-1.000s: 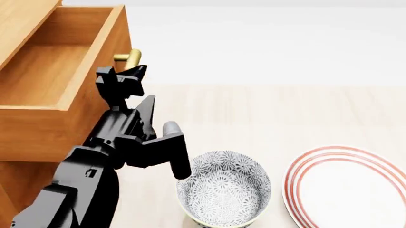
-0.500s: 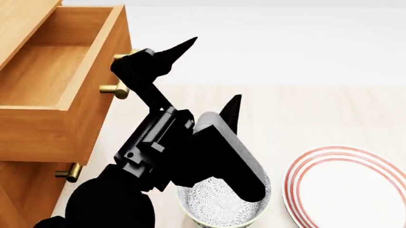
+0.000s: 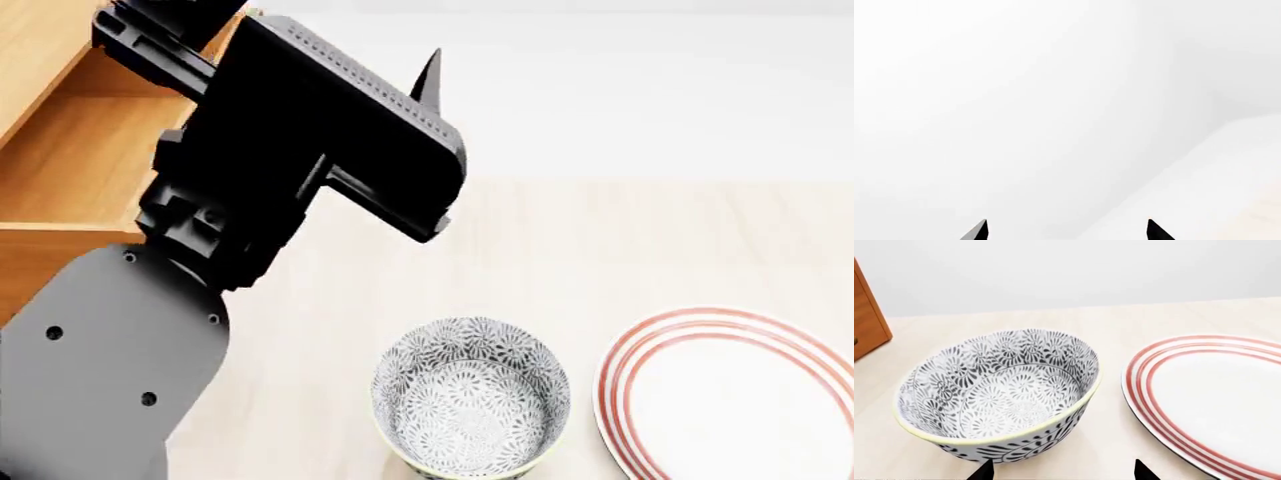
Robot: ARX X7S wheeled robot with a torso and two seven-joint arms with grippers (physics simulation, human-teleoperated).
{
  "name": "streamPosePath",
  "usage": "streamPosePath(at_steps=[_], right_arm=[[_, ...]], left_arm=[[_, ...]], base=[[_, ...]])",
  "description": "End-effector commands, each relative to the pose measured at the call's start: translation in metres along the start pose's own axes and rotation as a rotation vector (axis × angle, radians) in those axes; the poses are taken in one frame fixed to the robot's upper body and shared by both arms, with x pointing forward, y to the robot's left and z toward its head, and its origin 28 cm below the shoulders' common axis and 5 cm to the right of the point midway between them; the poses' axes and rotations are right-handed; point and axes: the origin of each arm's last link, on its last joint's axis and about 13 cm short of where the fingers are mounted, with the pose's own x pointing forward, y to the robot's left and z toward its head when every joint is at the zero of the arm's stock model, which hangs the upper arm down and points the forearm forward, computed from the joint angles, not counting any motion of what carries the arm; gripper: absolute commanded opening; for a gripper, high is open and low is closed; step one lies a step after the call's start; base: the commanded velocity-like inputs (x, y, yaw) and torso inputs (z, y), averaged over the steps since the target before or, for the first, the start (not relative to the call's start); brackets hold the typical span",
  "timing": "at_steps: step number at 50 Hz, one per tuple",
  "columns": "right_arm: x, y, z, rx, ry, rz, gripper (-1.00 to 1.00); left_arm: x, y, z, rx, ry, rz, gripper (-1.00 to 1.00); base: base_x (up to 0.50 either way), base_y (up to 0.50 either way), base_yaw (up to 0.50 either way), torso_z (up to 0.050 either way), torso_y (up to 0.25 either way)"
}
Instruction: Open the top drawer of the cabinet.
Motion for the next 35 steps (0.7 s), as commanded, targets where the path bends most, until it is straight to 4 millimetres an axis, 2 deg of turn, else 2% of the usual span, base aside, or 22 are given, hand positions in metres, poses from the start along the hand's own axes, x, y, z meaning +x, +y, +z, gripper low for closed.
streamPosePath(at_steps=[1, 16, 26, 35], right_arm=[[0.001, 0.001, 0.002, 0.001, -0.012, 0.006, 1.00], [0.002, 0.001, 0.003, 0.003, -0.015, -0.005, 1.00], [0.003, 0.000, 0.003, 0.007, -0.008, -0.011, 1.00], [0.003, 0.000, 0.001, 0.006, -0.006, -0.008, 1.00]], left_arm=[[0.012, 0.023, 0.005, -0.085, 0.026, 0.058, 1.00], [0.031, 0.036, 0.001, -0.173, 0.105, 0.059, 1.00], [0.045, 0.053, -0.012, -0.196, 0.154, 0.136, 1.00], [0.051, 0.054, -0.024, -0.229, 0.199, 0.169, 1.00]], base=[[0.00, 0.00, 0.00, 0.000, 0.000], [0.00, 0.00, 0.00, 0.000, 0.000], [0.00, 0.00, 0.00, 0.000, 0.000], [0.00, 0.00, 0.00, 0.000, 0.000]])
